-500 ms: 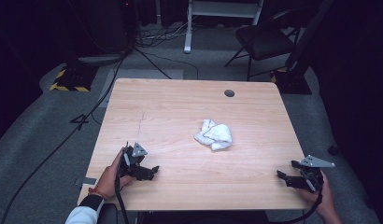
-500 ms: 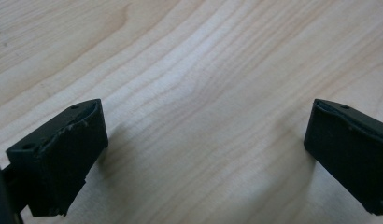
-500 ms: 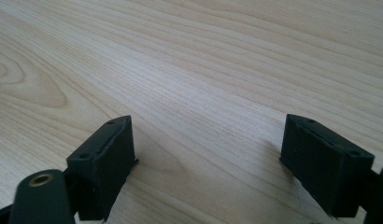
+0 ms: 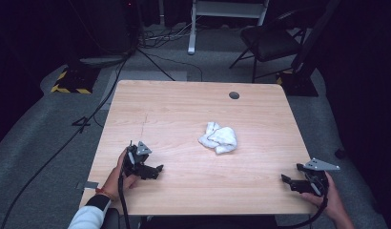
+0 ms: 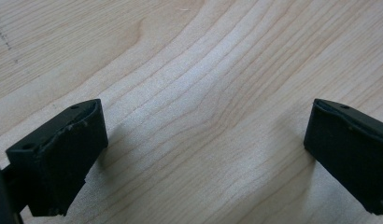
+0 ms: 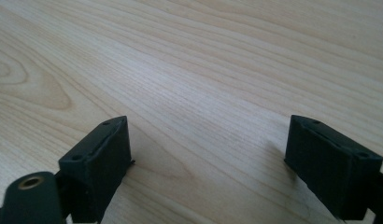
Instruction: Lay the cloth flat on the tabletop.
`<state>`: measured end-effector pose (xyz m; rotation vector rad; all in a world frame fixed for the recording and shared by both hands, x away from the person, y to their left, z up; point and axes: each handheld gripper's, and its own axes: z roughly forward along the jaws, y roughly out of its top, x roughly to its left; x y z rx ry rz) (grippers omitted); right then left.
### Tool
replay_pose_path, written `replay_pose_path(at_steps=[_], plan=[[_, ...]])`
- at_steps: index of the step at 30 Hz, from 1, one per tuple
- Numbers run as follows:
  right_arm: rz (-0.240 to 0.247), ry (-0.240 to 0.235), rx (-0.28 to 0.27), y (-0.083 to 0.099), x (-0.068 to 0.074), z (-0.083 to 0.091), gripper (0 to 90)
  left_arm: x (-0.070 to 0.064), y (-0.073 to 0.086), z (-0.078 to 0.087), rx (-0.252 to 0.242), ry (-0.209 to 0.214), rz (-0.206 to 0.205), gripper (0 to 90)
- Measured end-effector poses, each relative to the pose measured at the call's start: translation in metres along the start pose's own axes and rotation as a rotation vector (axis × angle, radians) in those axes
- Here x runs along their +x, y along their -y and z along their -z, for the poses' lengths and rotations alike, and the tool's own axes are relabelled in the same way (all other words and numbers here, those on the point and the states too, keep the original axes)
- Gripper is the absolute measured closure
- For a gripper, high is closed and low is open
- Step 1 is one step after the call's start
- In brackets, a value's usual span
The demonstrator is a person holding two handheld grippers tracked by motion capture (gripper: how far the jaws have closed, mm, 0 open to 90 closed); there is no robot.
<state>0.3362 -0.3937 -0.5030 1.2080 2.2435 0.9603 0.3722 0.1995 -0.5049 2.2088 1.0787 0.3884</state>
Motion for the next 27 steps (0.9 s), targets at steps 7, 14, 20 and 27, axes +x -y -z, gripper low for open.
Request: replay_pose_path(at_steps=[7, 14, 20, 27], plan=[[0.083, -0.021, 0.036, -0.009, 0.000, -0.001, 17.2, -0.002, 0.000, 0.000, 0.000, 0.026, -0.030, 0.3], [0.119, -0.081, -0.007, -0.036, -0.001, -0.014, 26.9, 0.003, 0.003, 0.003, 0.003, 0.080, -0.088, 0.3], [0.168, -0.111, -0.018, -0.066, 0.007, -0.027, 31.7, 0.007, 0.006, 0.005, 0.001, 0.101, -0.108, 0.3], [0.240, -0.144, -0.036, -0.107, 0.031, -0.045, 35.1, 0.007, 0.006, 0.005, 0.001, 0.101, -0.108, 0.3]])
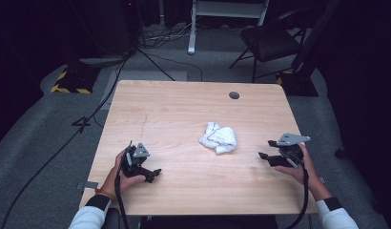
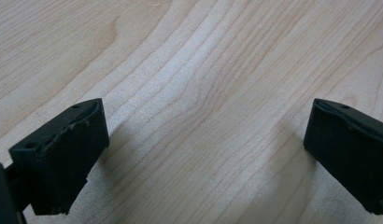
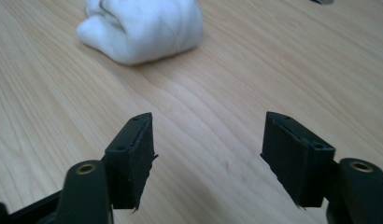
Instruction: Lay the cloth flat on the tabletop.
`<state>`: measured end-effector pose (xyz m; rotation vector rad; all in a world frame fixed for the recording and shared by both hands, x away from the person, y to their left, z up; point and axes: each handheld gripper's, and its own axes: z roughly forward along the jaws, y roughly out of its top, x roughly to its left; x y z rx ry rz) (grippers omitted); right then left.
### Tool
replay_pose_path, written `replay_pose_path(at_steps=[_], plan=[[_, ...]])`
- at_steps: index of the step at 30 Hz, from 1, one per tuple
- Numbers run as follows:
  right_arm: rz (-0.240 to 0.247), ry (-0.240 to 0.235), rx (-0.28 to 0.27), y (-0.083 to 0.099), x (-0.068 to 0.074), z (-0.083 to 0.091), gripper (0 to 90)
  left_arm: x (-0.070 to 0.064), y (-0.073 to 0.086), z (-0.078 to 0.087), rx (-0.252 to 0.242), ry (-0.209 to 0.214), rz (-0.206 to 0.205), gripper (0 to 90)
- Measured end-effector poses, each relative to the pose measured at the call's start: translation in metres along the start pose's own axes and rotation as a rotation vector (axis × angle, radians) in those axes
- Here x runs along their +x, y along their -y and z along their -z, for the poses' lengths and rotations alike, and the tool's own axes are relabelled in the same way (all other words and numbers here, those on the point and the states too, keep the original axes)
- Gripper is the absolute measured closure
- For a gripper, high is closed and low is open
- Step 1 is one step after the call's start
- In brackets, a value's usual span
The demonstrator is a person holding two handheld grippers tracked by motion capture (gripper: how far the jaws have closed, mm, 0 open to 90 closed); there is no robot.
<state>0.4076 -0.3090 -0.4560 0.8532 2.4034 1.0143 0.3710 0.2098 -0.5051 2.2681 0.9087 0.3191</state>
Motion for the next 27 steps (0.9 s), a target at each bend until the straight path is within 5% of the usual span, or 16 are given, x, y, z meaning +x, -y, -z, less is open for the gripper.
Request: replay_pose_path(at_steps=[12, 22, 27], plan=[[0.081, -0.043, -0.006, -0.055, 0.031, -0.055, 38.4, -0.002, -0.001, -0.001, 0.002, -0.011, 0.004, 0.3], [0.093, -0.028, 0.031, -0.064, 0.039, -0.089, 40.5, -0.007, -0.006, -0.005, 0.000, -0.002, 0.003, 0.3], [0.094, -0.031, 0.034, -0.065, 0.040, -0.094, 50.1, -0.010, -0.010, -0.009, 0.001, 0.004, -0.005, 0.3]])
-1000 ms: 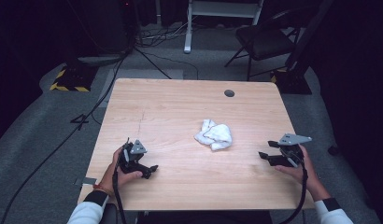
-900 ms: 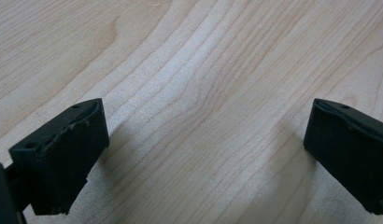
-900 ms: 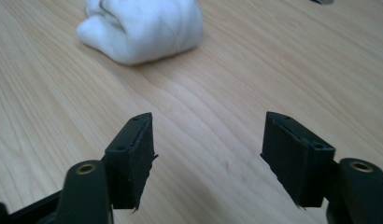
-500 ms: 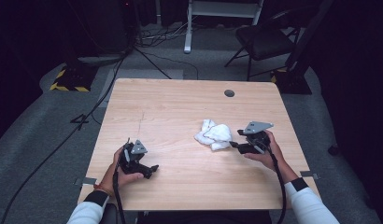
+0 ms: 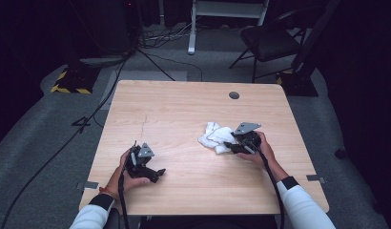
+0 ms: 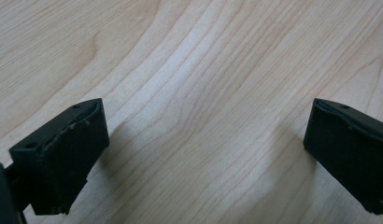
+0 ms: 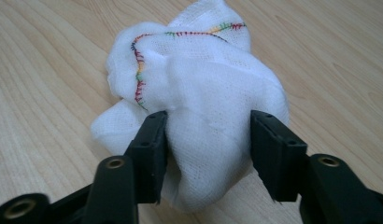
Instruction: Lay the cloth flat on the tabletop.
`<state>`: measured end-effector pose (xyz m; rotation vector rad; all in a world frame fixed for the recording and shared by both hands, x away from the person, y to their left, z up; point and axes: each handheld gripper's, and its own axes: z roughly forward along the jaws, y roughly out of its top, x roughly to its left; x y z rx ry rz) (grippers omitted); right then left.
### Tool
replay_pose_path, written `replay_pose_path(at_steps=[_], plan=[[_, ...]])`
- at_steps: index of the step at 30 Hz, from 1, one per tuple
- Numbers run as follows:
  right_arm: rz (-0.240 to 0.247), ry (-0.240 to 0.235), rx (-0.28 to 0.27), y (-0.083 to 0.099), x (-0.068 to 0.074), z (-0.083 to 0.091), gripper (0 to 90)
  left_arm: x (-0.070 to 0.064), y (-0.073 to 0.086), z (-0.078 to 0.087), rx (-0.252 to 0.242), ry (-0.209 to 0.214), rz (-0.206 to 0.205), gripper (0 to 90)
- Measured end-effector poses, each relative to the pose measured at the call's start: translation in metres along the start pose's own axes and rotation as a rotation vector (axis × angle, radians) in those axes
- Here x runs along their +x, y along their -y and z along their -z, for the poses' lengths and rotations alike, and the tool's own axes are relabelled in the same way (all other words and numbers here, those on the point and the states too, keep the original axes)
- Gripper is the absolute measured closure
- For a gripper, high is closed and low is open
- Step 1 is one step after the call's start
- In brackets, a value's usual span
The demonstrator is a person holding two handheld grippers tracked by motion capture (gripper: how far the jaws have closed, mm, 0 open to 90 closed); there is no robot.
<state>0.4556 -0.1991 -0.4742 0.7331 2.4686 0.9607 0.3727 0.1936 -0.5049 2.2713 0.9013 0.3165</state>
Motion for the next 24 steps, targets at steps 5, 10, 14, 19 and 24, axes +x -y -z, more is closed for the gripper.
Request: replay_pose_path(at_steps=[5, 10, 14, 19, 24], plan=[[0.011, -0.010, 0.003, 0.000, 0.001, 0.002, 62.1, -0.005, -0.008, -0.007, 0.002, 0.015, -0.018, 0.3], [0.040, -0.015, -0.011, 0.003, 0.003, 0.005, 71.1, -0.011, -0.018, -0.016, 0.003, 0.027, -0.037, 0.3], [0.060, -0.043, -0.023, 0.005, 0.005, 0.009, 75.1, -0.015, -0.024, -0.021, 0.003, 0.032, -0.042, 0.4], [0.106, -0.111, -0.032, 0.007, 0.011, 0.018, 77.1, -0.016, -0.025, -0.022, 0.003, 0.036, -0.043, 0.4], [0.170, -0.193, -0.056, 0.007, 0.024, 0.029, 77.4, -0.016, -0.025, -0.022, 0.003, 0.036, -0.043, 0.4]])
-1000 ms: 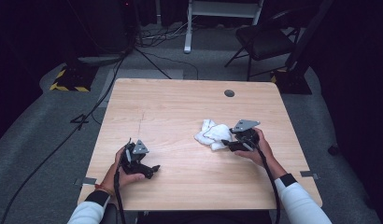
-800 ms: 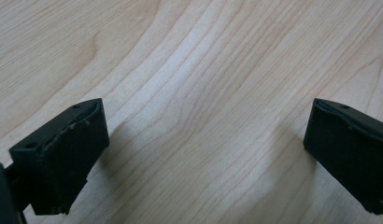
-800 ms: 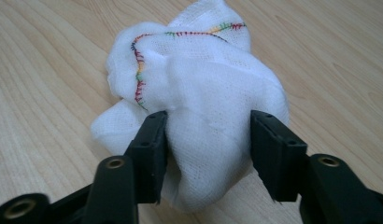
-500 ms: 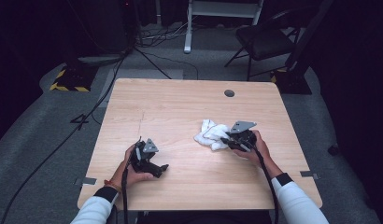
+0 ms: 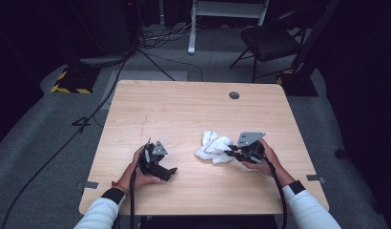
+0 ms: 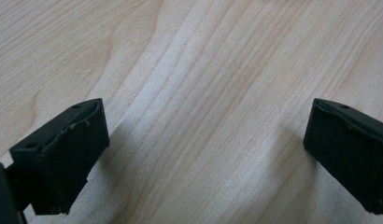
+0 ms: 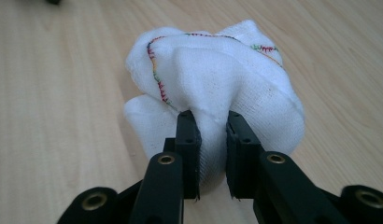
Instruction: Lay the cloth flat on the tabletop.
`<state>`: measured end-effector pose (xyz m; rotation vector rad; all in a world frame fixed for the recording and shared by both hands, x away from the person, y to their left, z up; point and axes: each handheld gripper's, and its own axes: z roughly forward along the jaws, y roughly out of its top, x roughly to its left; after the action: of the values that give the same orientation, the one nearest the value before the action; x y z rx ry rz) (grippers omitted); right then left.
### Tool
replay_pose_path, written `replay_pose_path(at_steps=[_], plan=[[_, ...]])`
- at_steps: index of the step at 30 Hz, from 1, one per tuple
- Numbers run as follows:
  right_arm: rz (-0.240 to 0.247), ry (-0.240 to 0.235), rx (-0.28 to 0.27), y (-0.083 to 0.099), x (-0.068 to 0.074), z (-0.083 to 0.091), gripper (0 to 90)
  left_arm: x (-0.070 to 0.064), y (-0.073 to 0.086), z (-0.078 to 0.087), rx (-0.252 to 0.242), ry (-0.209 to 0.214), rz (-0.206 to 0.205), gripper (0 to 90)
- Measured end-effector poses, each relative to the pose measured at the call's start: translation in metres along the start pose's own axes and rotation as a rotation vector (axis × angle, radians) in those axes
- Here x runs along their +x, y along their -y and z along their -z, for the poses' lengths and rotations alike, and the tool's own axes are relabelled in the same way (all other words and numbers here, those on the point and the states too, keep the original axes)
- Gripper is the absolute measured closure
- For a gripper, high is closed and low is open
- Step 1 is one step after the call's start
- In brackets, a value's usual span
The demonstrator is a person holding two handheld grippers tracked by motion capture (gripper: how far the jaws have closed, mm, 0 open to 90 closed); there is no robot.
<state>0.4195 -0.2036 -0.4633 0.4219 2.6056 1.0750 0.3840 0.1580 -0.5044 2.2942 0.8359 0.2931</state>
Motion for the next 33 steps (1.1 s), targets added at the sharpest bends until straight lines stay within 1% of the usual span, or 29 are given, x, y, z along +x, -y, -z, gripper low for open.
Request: replay_pose_path(at_steps=[3, 7, 9, 10, 13, 15, 17, 19, 20, 22, 23, 24, 27, 28, 29, 30, 32, 33], plan=[[0.035, -0.038, -0.001, 0.001, 0.010, 0.004, 77.3, 0.000, 0.000, 0.000, 0.001, 0.001, -0.001, 0.4], [0.051, -0.068, -0.008, 0.003, 0.020, 0.009, 77.1, 0.000, -0.001, -0.001, -0.002, -0.002, -0.004, 0.4], [0.055, -0.074, -0.009, 0.005, 0.023, 0.011, 76.9, -0.001, -0.002, -0.002, 0.000, 0.002, -0.005, 0.6], [0.057, -0.073, -0.010, 0.006, 0.024, 0.012, 76.6, -0.001, -0.004, -0.003, 0.000, 0.006, -0.006, 0.6], [0.046, -0.065, -0.013, 0.009, 0.026, 0.015, 75.4, -0.004, -0.011, -0.010, 0.001, 0.021, -0.030, 0.7], [0.038, -0.054, -0.010, 0.012, 0.026, 0.016, 73.3, -0.005, -0.017, -0.015, -0.001, 0.031, -0.041, 0.7], [0.026, -0.045, -0.007, 0.014, 0.026, 0.017, 69.5, -0.005, -0.022, -0.019, -0.007, 0.038, -0.051, 2.9], [0.013, -0.034, -0.008, 0.016, 0.025, 0.018, 65.4, -0.004, -0.029, -0.024, -0.011, 0.035, -0.040, 4.5], [0.004, -0.028, -0.007, 0.017, 0.025, 0.019, 61.7, -0.004, -0.032, -0.026, -0.013, 0.034, -0.035, 7.0], [-0.016, -0.020, -0.005, 0.018, 0.025, 0.021, 60.1, -0.002, -0.039, -0.030, -0.017, 0.034, -0.029, 13.4], [-0.013, -0.015, -0.005, 0.019, 0.025, 0.022, 58.5, -0.001, -0.044, -0.032, -0.011, 0.032, -0.022, 17.0], [-0.018, -0.011, -0.006, 0.020, 0.025, 0.023, 56.8, 0.000, -0.048, -0.034, -0.011, 0.045, -0.012, 17.5], [-0.029, -0.004, -0.004, 0.022, 0.026, 0.025, 55.2, 0.001, -0.059, -0.038, -0.032, 0.084, 0.002, 19.8], [-0.031, 0.000, -0.001, 0.022, 0.026, 0.025, 54.7, 0.000, -0.063, -0.038, -0.060, 0.073, -0.010, 20.0], [-0.032, -0.002, -0.001, 0.022, 0.026, 0.024, 55.4, -0.001, -0.066, -0.039, -0.075, 0.065, -0.017, 21.7], [-0.029, 0.000, 0.001, 0.022, 0.027, 0.024, 55.7, -0.002, -0.069, -0.041, -0.080, 0.071, -0.027, 23.7], [-0.027, -0.001, 0.007, 0.021, 0.028, 0.023, 59.6, -0.004, -0.078, -0.046, -0.075, 0.095, -0.026, 22.2], [-0.023, -0.002, 0.007, 0.021, 0.029, 0.023, 60.9, -0.005, -0.081, -0.048, -0.087, 0.088, -0.035, 22.3]])
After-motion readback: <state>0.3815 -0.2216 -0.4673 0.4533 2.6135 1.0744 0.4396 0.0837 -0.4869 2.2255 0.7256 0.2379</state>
